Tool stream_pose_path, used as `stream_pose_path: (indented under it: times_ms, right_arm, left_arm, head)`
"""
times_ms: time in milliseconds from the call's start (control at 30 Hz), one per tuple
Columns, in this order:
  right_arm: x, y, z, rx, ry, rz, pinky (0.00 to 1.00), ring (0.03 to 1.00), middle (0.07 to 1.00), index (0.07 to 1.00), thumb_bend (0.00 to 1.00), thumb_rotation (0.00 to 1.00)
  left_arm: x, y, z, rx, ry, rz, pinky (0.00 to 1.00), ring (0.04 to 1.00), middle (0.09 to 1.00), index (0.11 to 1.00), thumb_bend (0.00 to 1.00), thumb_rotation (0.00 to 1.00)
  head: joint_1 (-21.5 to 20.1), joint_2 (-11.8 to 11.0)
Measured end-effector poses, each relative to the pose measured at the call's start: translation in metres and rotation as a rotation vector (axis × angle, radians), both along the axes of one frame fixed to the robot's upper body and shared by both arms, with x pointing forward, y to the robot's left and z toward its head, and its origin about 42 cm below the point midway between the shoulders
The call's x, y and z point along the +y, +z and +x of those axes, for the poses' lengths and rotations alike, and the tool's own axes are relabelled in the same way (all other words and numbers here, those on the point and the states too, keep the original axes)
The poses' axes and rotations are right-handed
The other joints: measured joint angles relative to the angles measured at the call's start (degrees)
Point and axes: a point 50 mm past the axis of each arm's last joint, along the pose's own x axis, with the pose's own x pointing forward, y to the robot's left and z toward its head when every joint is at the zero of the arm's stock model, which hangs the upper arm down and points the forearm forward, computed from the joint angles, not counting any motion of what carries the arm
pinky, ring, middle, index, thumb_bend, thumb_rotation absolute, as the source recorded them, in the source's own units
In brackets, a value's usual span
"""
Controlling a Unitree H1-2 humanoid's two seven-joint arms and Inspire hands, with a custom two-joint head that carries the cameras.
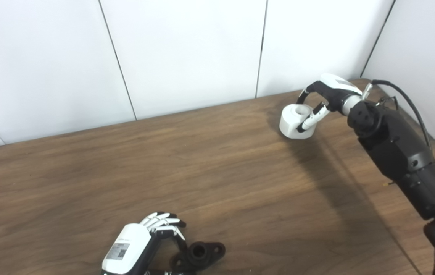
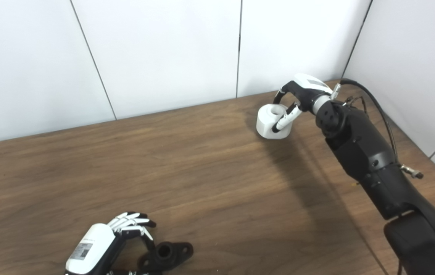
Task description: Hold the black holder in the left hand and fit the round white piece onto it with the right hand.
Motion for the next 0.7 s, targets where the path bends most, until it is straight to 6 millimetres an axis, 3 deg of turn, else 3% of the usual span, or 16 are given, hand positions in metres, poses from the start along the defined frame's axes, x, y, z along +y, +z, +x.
stream_pose_path:
  times_ms: [700]
  right_arm:
    - [-0.0033, -0.0019, -0.0001, 0.016, 0.001, -0.014, 1.00, 0.988, 0.866, 0.705, 0.89, 0.23]
  left_arm:
    - [-0.0004, -0.0007, -0.0007, 0.003, 0.004, -0.004, 0.87, 0.842, 0.763, 0.485, 0.52, 0.04]
  head:
    - [0.1, 0.1]
